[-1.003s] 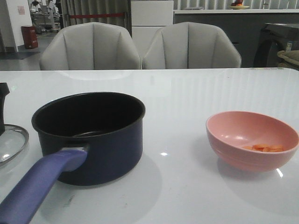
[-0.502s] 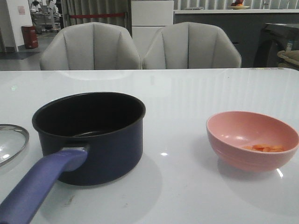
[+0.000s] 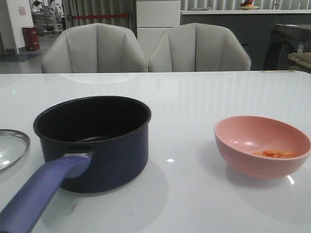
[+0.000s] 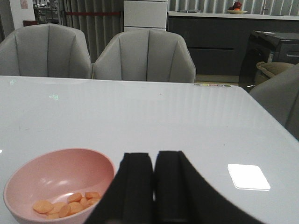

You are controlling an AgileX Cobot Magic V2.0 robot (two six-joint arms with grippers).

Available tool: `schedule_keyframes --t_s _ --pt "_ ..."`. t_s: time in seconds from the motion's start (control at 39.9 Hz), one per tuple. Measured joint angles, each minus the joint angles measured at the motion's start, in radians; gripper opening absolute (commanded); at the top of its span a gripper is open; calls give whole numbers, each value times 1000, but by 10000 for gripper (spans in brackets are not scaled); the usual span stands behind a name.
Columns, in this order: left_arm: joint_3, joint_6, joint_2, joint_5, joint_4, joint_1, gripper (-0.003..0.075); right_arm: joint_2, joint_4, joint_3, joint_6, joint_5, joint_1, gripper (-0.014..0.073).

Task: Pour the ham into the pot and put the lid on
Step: 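Set the glass lid on the table beside the saucepan, release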

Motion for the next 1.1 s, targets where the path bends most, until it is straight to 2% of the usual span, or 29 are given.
schedule_keyframes --t_s 0.43,0.6,0.83,1.1 --pt "239 2 -518 -99 55 -176 594 0 0 0 0 0 0 149" --pt "355 2 -687 -218 80 -230 594 0 0 0 0 0 0 149" --pt "452 2 -728 -372 100 -270 594 0 0 0 0 0 0 149" --pt "454 2 -728 -396 101 -287 594 0 0 0 0 -29 0 149"
